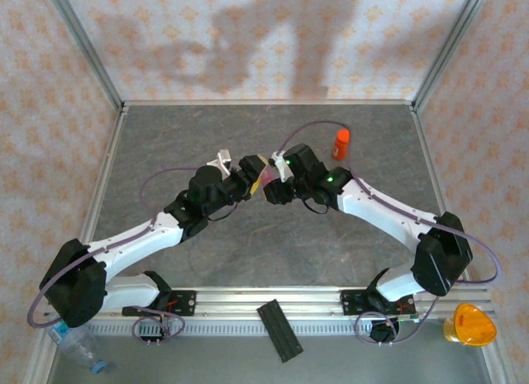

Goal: Sort the pills into containers

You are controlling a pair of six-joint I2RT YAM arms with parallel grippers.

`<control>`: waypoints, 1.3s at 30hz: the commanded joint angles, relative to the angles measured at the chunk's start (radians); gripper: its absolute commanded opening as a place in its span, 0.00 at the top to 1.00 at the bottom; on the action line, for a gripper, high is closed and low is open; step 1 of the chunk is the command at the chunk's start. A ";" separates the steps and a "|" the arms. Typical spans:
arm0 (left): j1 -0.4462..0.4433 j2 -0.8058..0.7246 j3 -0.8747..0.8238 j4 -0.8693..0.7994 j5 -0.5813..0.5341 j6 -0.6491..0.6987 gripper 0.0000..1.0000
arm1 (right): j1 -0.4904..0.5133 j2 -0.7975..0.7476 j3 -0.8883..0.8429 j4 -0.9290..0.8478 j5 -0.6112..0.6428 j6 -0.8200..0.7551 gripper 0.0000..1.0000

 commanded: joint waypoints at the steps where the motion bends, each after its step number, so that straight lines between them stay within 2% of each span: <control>1: -0.027 -0.007 0.006 0.095 0.020 -0.014 0.23 | 0.016 0.003 0.021 0.044 -0.053 -0.003 0.77; 12: -0.034 0.017 0.043 0.252 0.000 -0.032 0.22 | 0.017 0.023 0.000 0.052 -0.046 0.003 0.77; 19: -0.033 -0.010 0.053 0.264 -0.026 -0.023 0.22 | 0.016 0.029 -0.010 0.054 -0.034 0.004 0.77; 24: -0.031 -0.080 0.011 0.128 -0.120 0.003 0.21 | 0.015 0.027 -0.029 0.060 -0.016 0.004 0.77; 29: 0.012 -0.208 -0.004 -0.237 -0.244 0.093 0.14 | 0.009 0.070 -0.052 0.038 -0.003 -0.007 0.77; 33: 0.080 -0.274 -0.005 -0.417 -0.258 0.174 0.11 | 0.010 0.127 -0.066 0.016 0.015 -0.024 0.76; 39: 0.144 -0.304 -0.023 -0.511 -0.229 0.271 0.06 | 0.025 0.209 -0.051 -0.046 0.101 -0.045 0.75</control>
